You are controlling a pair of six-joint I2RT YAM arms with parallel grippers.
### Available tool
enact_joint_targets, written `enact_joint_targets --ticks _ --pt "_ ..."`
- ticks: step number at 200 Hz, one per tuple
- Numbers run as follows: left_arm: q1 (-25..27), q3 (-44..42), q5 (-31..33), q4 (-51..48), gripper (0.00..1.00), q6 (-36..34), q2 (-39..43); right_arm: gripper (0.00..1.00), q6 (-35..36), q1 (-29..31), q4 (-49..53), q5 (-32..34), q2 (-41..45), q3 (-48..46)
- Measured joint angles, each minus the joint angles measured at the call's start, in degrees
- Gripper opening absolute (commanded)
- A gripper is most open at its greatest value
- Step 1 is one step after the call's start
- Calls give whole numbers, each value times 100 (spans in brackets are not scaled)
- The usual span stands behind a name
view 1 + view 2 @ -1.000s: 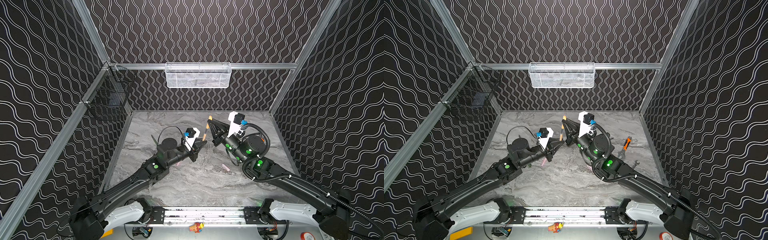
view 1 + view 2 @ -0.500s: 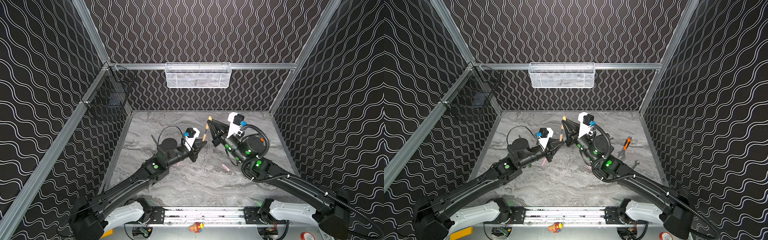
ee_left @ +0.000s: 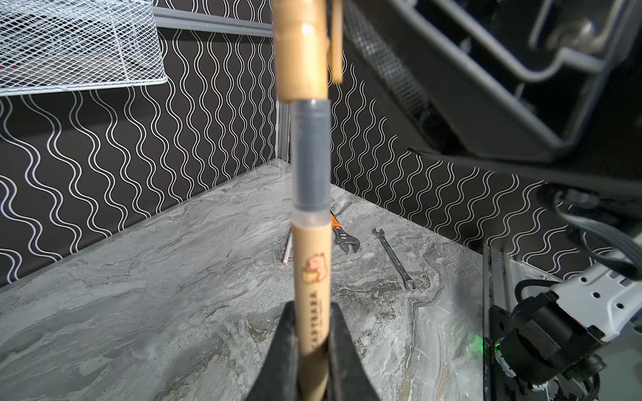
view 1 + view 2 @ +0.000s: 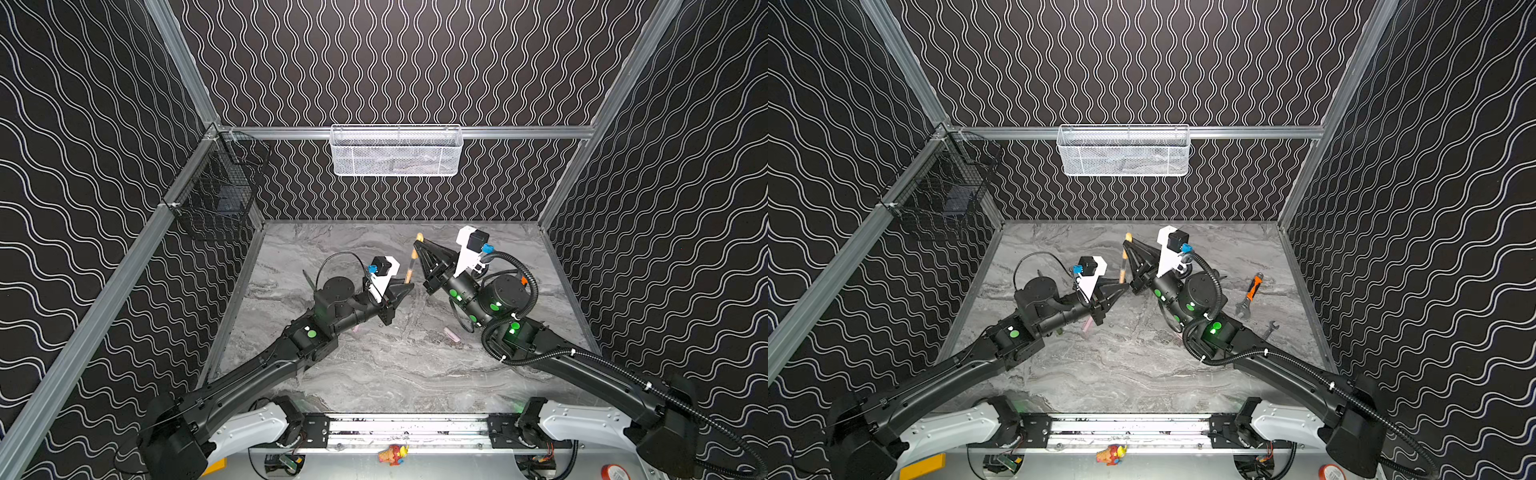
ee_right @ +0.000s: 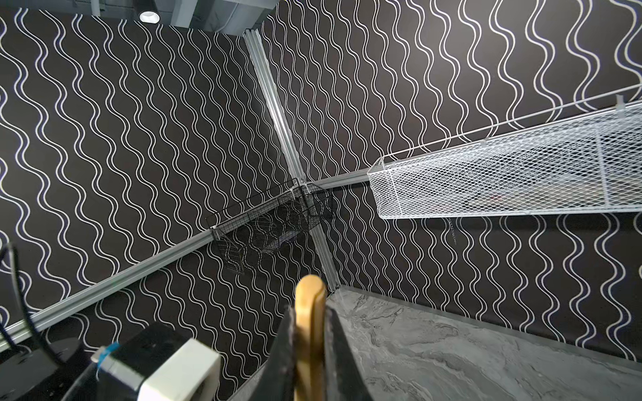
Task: Insert the pens into the pen caps
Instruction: 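Lower the cap onto the grey pen tip held by the left gripper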
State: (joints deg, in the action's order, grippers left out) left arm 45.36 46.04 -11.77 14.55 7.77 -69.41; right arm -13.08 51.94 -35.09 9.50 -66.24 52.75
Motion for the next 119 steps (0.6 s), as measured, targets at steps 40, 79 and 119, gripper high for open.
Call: enact_joint_targets --ticks 40,79,119 --pt "2 0 -9 -11 0 83 0 10 -39 -4 -31 -37 13 -42" --pt "2 -42 -46 -33 0 87 44 10 -39 -2 -87 42 87 -173" --pt "2 -63 -61 -87 0 105 63 10 11 2 -201 155 39 -212"
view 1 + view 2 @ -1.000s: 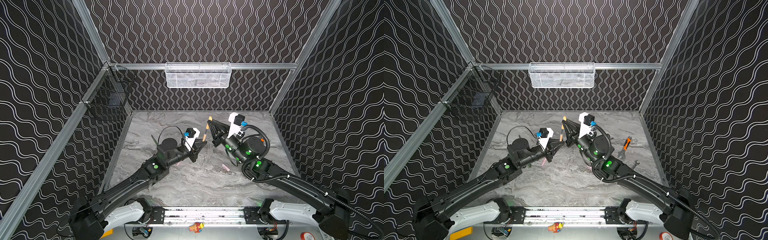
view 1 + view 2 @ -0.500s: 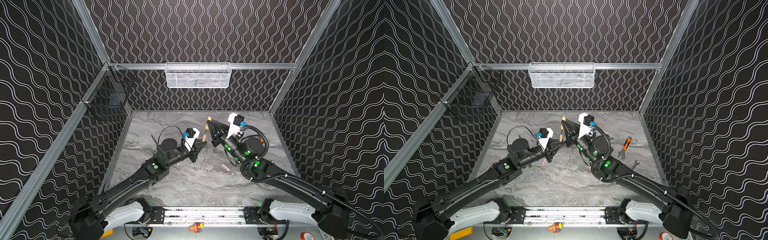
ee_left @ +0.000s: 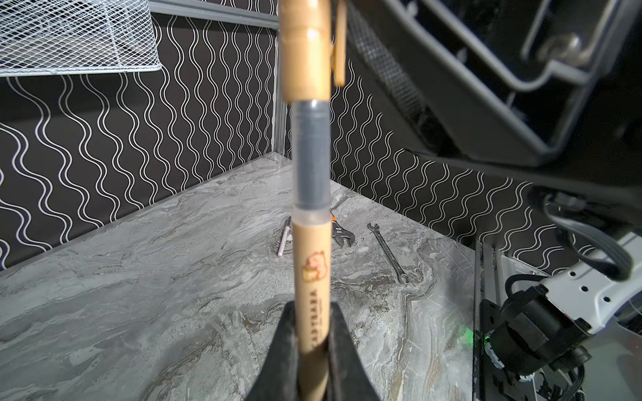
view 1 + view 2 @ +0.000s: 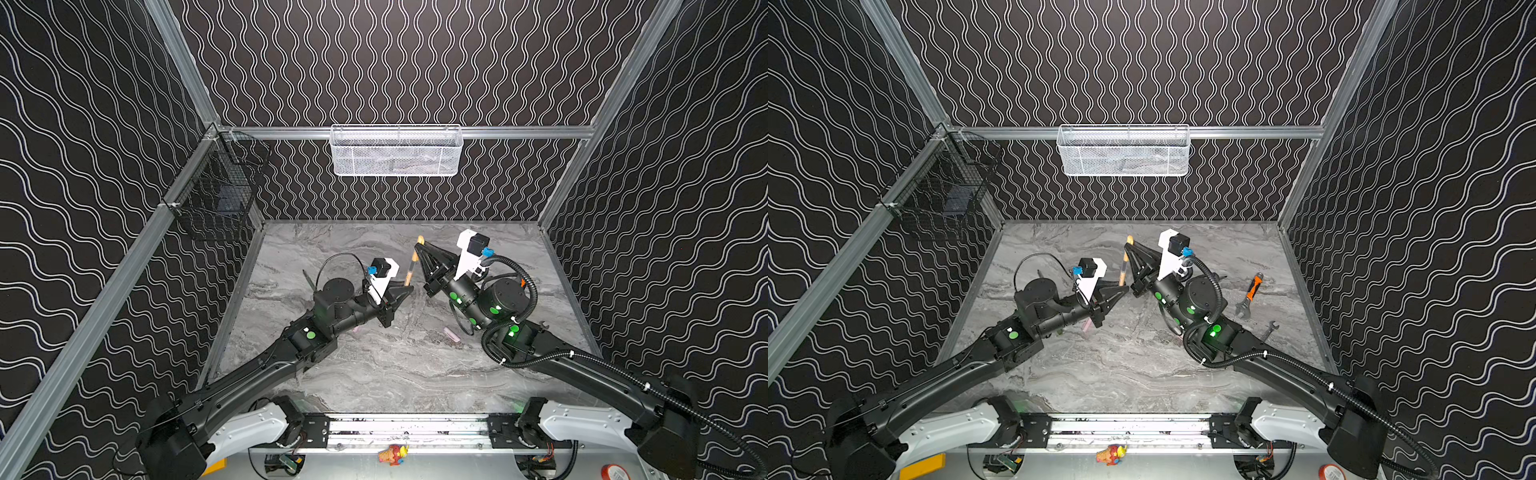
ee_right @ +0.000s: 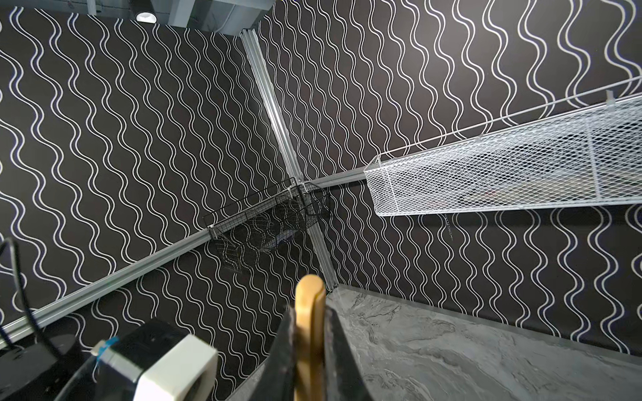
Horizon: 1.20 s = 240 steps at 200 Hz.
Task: Insert the pens into the pen caps
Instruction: 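Lower the cap onto the grey pen tip held by the left gripper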
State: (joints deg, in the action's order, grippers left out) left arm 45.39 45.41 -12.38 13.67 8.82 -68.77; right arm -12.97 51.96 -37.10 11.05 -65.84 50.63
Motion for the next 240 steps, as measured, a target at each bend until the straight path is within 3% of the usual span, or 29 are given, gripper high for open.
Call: enact_joint_targets --ticks 240 --pt "-83 -22 -289 -90 0 284 210 10 -138 0 -579 -302 -116 -142"
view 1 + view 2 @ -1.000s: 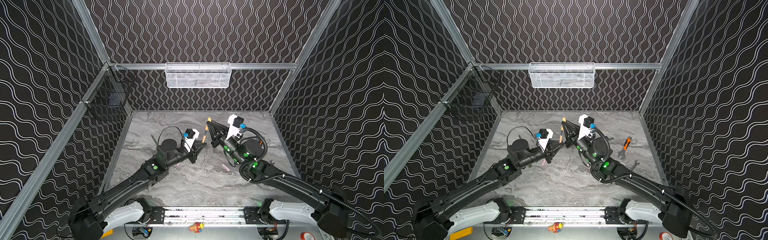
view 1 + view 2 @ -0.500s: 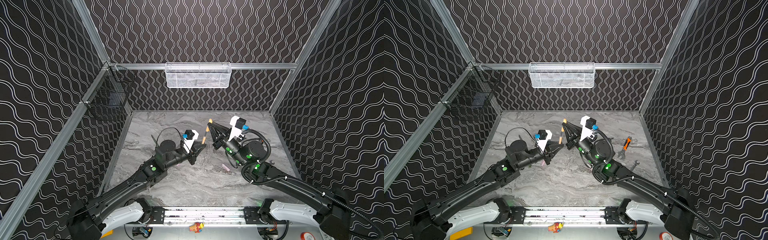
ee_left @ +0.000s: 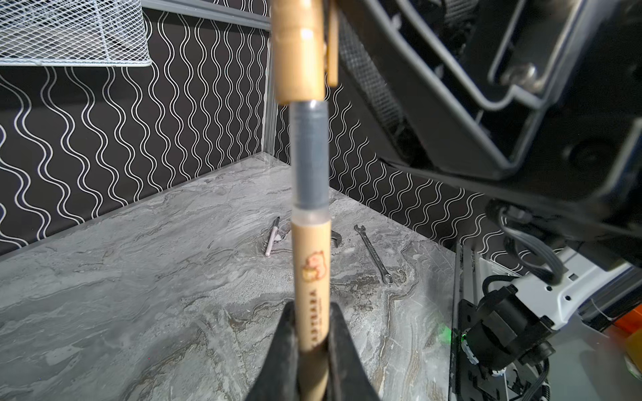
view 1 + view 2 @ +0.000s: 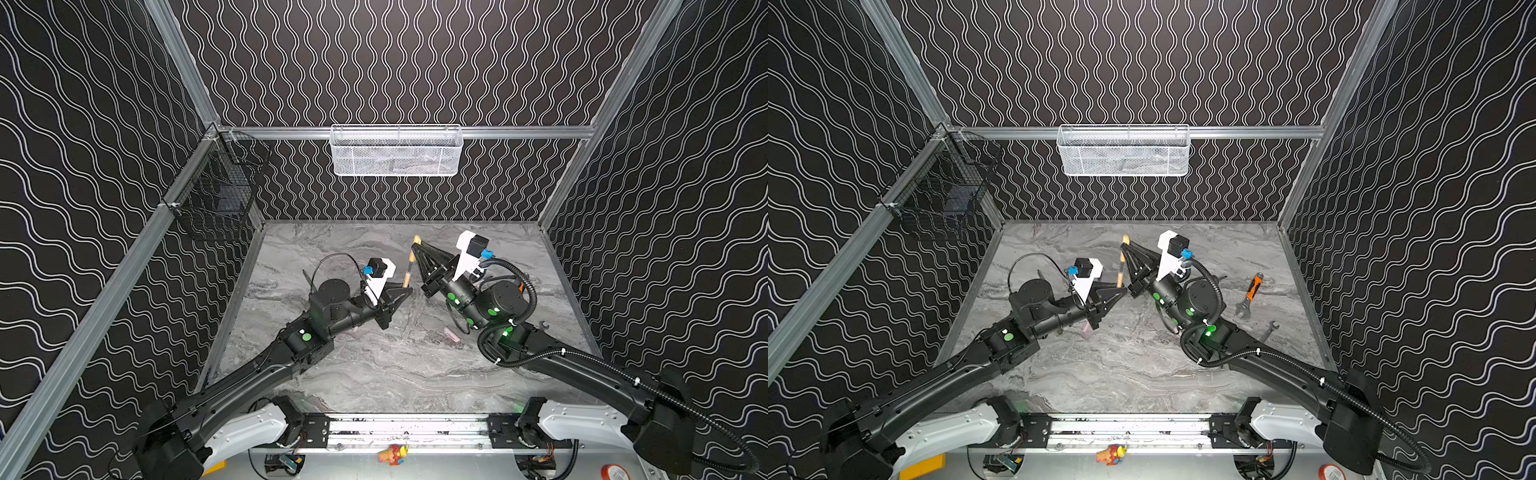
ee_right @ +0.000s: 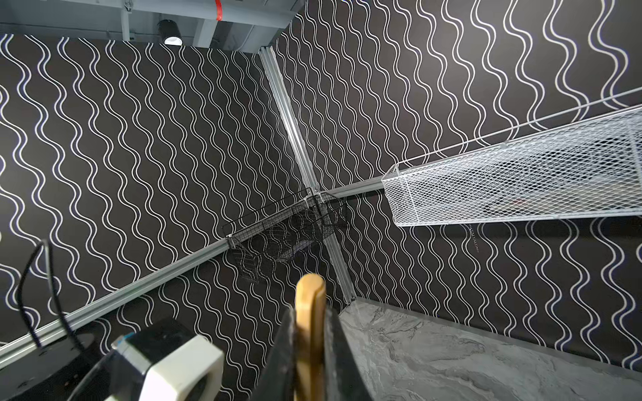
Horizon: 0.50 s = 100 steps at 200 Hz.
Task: Insert the pens into the pen caps
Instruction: 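Lower the cap onto the grey pen tip held by the left gripper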
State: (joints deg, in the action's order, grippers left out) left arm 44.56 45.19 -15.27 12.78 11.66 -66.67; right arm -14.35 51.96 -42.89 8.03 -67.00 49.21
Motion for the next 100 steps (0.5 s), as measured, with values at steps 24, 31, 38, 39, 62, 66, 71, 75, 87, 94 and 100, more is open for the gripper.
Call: enact_joint_targets --ticks 24,31,38,39,62,66,71,75,87,94,100 --pt "-157 76 -254 -52 0 46 11 10 31 0 57 -20 68 0" --pt "-188 133 -332 -105 0 79 11 10 37 0 57 -31 79 7" --pt "-201 212 -382 -190 0 111 4 10 46 0 52 -39 83 24" --pt "-203 221 -393 -203 0 125 4 10 46 0 52 -42 83 28" --pt "-232 420 -546 -352 0 195 -42 9 59 -7 26 -66 76 105" --pt "-232 446 -562 -363 0 219 -55 10 68 -7 0 -66 74 107" --pt "-232 485 -621 -367 0 289 -83 10 72 -9 -39 -63 68 107" --pt "-232 518 -651 -372 0 313 -105 10 79 -13 -59 -63 55 111" --pt "-232 614 -710 -400 0 315 -164 10 90 -24 -116 -59 26 140" --pt "-234 656 -745 -404 0 326 -184 10 92 -26 -160 -59 4 166" --pt "-234 664 -761 -398 0 337 -188 10 92 -26 -181 -66 -15 186"
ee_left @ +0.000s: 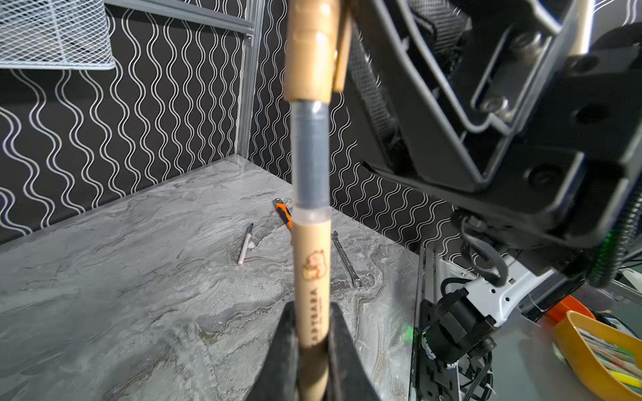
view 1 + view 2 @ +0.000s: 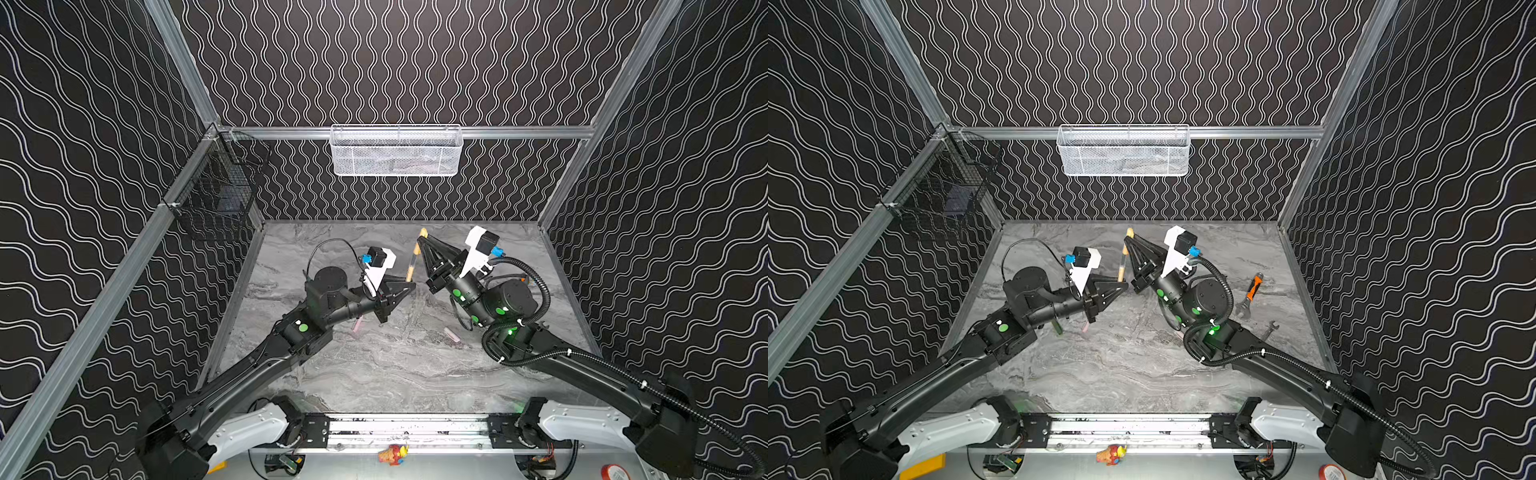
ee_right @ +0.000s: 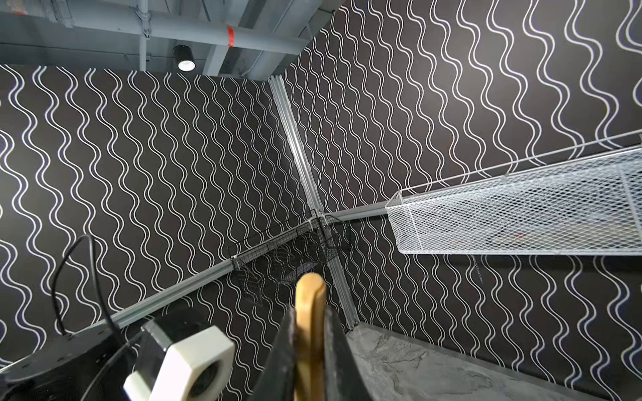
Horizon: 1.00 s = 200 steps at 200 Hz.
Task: Insert the pens into the pen caps
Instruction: 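Lower the cap onto the grey pen tip held by the left gripper, then push the cap down over the pen with the right gripper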
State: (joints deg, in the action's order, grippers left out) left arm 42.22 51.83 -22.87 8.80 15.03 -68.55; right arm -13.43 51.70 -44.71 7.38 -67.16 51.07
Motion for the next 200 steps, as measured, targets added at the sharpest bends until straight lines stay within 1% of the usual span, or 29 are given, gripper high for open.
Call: enact_joint_targets --ticks 81,127,172,200 --pt "-11 310 -24 -46 0 -4 -118 10 129 -42 -122 -22 -109 216" --pt "-98 254 -26 -72 0 4 -87 10 50 -264 -72 -205 -103 177" --pt "-328 214 -345 22 0 122 -122 11 -107 -302 -98 -374 -107 138" --pt "-350 127 -463 232 0 146 -122 12 -273 -302 -133 -459 -109 142"
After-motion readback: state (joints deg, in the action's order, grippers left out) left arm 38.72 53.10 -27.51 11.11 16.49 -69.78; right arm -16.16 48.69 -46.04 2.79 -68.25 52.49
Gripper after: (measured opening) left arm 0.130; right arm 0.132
